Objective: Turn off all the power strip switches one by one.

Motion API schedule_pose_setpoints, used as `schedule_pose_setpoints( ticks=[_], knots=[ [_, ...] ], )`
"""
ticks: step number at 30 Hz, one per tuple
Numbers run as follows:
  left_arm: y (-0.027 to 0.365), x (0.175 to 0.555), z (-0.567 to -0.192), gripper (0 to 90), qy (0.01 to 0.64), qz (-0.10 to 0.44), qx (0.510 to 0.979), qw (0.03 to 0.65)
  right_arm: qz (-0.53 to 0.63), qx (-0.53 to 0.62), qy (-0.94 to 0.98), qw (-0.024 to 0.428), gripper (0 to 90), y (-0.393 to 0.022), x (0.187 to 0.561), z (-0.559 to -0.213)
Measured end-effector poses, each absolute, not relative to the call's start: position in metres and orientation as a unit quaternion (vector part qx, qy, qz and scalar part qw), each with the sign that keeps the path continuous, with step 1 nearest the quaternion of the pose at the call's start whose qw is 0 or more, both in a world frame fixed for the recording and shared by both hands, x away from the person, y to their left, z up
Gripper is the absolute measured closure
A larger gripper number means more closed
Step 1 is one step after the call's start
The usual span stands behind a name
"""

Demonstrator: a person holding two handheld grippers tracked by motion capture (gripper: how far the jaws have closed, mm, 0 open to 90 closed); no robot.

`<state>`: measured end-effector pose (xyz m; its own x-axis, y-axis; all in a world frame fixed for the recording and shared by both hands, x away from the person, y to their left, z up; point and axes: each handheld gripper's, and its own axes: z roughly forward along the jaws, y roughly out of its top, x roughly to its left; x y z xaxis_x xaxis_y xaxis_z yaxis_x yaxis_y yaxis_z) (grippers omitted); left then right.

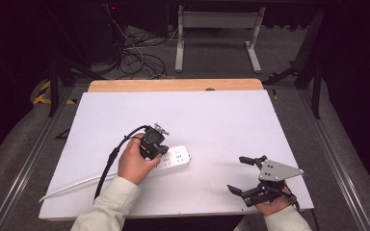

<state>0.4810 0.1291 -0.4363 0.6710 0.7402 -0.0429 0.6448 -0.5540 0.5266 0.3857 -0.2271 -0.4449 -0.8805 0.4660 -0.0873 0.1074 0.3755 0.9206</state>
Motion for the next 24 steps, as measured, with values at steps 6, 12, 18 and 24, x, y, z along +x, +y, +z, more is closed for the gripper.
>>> schedule_pose_setpoints(
  ticks=[6,12,18,24],
  knots=[
    [0.1285,0.4812,-0.4370,90.0,0.394,0.091,0.878,0.258,0.530,0.177,0.812,0.169,5.7,-0.2273,0.3857,-0.4450],
    [0.1281,0.4808,-0.4374,90.0,0.394,0.092,0.879,0.253,0.530,0.177,0.812,0.169,5.7,-0.2273,0.3854,-0.4450],
    [0.1285,0.4811,-0.4399,90.0,0.393,0.091,0.879,0.255,0.530,0.177,0.812,0.170,5.7,-0.2272,0.3852,-0.4450],
    [0.1289,0.4801,-0.4400,90.0,0.394,0.092,0.879,0.254,0.530,0.177,0.812,0.170,5.8,-0.2271,0.3851,-0.4450]
  ],
)
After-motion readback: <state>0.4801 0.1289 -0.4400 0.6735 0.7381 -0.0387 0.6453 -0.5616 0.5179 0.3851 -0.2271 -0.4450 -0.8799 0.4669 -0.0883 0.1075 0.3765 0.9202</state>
